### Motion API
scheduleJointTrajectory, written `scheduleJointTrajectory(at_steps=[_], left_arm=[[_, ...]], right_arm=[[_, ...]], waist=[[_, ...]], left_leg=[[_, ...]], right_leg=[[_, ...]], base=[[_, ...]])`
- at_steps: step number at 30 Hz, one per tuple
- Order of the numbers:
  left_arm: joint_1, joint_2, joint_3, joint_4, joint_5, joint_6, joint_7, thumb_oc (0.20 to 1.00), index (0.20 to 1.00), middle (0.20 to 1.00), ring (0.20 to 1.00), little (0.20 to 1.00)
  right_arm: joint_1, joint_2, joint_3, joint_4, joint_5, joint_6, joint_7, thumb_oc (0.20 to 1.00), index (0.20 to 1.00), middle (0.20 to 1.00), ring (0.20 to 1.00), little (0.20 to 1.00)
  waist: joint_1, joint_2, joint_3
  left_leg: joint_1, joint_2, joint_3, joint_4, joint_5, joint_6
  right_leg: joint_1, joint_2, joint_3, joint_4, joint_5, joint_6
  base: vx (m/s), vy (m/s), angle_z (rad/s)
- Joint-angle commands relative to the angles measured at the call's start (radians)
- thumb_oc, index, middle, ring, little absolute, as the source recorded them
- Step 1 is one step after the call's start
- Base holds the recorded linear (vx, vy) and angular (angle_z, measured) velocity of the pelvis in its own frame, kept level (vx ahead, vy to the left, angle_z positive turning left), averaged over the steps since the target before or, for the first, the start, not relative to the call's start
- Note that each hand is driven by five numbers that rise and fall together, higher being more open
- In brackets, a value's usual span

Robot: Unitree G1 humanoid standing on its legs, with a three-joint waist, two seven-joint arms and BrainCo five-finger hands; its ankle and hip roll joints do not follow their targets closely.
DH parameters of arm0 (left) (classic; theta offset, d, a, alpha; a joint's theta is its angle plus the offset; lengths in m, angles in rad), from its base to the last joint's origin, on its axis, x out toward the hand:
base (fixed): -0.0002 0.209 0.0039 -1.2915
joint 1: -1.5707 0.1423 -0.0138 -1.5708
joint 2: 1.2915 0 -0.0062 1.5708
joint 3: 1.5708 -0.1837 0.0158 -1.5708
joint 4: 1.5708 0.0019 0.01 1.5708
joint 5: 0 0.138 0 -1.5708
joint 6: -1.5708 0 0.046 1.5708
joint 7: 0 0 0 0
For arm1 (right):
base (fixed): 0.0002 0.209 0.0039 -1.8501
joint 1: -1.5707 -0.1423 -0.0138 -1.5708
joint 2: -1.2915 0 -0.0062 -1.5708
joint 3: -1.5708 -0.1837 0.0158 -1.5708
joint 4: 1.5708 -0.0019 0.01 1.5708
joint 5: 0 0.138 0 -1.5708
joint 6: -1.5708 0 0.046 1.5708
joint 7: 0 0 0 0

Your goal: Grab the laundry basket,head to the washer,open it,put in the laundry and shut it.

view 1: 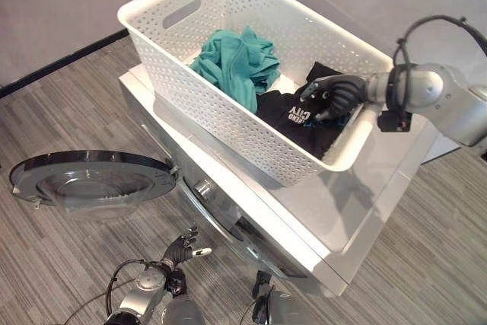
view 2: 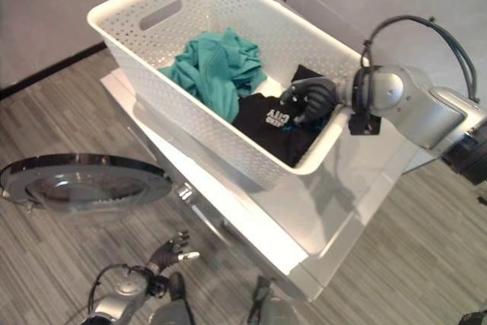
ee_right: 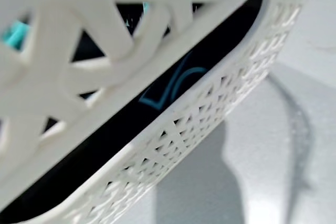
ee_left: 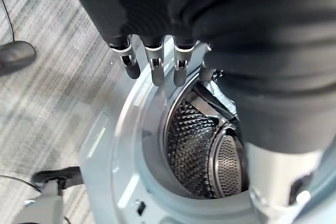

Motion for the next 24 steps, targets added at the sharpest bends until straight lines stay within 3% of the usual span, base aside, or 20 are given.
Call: scheduleJointTrajectory(at_steps=[1,12,19,24], left_arm=[[-0.024,-0.008,-0.007,-0.021,-0.026,-0.048,0.005,1.0,1.0,1.0,1.0,1.0],[-0.006,-0.016,0.019,0.004,-0.055,-0.052,0.036,1.0,1.0,1.0,1.0,1.0],[0.022,-0.019,0.048,0.035,-0.065,-0.046,0.038,1.0,1.0,1.0,1.0,1.0],[0.037,-0.019,0.067,0.058,-0.057,-0.042,0.04,1.0,1.0,1.0,1.0,1.0]], right_arm=[[0.02,0.026,0.094,0.02,0.007,-0.011,0.027,0.2,0.2,0.2,0.2,0.2],[-0.063,0.025,-0.023,0.037,0.004,-0.072,-0.123,0.2,0.2,0.2,0.2,0.2],[-0.178,-0.041,-0.118,0.121,-0.037,-0.108,-0.278,0.2,0.2,0.2,0.2,0.2],[-0.202,-0.044,-0.271,0.176,-0.132,-0.132,-0.422,0.2,0.2,0.2,0.2,0.2]], waist=[[0.037,-0.006,0.061],[0.022,-0.01,0.041],[0.004,-0.007,-0.003],[-0.004,0.001,-0.041]], left_leg=[[-0.04,-0.036,-0.063,0.055,-0.047,0.057],[-0.018,-0.042,-0.06,0.062,-0.068,0.071],[0.016,-0.043,-0.05,0.069,-0.088,0.08],[0.058,-0.047,-0.056,0.07,-0.109,0.089]], right_leg=[[-0.013,-0.011,0.056,0.204,-0.234,0.004],[-0.015,-0.003,0.103,0.198,-0.226,0.004],[0.017,0.002,0.124,0.193,-0.236,0.002],[0.054,0.008,0.138,0.191,-0.25,0.002]], base=[[0.0,0.023,-0.11],[-0.01,0.019,-0.13],[0.02,0.013,-0.13],[0.04,-0.001,-0.08]])
